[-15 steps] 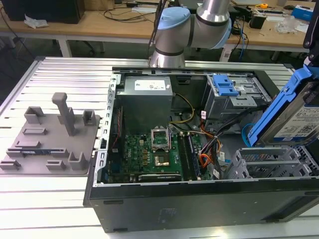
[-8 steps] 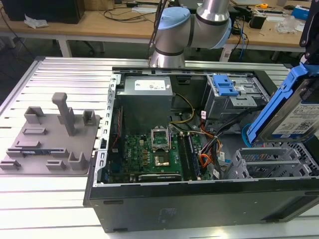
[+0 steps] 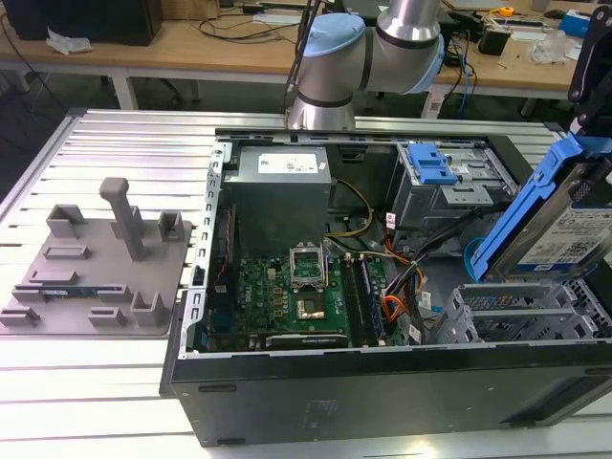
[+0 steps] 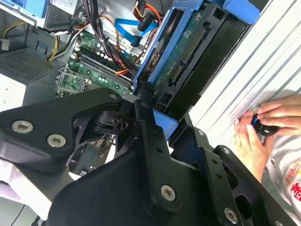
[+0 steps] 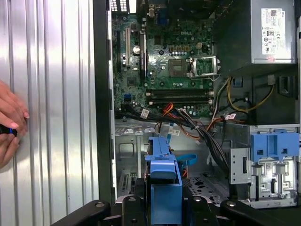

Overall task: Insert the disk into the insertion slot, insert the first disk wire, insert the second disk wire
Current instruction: 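Insert the disk into the insertion slot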

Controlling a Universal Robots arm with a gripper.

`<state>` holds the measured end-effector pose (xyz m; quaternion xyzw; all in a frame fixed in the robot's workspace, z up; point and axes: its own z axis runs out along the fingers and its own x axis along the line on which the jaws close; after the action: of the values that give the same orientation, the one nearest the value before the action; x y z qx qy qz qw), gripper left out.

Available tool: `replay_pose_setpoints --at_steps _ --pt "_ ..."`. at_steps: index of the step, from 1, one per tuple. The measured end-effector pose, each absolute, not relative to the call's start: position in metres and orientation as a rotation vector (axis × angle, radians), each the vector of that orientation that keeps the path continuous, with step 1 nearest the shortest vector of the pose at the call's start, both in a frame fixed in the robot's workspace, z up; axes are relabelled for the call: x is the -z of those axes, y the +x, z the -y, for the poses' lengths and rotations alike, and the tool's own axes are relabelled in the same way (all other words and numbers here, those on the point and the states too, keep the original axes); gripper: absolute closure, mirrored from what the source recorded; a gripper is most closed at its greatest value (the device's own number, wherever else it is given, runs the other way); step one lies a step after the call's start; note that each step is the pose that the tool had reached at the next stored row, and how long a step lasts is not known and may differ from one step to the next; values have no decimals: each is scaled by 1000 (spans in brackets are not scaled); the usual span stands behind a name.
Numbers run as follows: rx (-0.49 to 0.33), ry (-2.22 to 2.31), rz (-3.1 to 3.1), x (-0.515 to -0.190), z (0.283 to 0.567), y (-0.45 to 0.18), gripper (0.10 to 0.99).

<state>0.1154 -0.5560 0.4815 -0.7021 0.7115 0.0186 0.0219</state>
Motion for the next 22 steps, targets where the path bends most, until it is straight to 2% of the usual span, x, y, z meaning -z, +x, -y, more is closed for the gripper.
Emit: replay_pose_setpoints --at_steps 22 --pt "-57 -2176 -2205 -472 559 115 722"
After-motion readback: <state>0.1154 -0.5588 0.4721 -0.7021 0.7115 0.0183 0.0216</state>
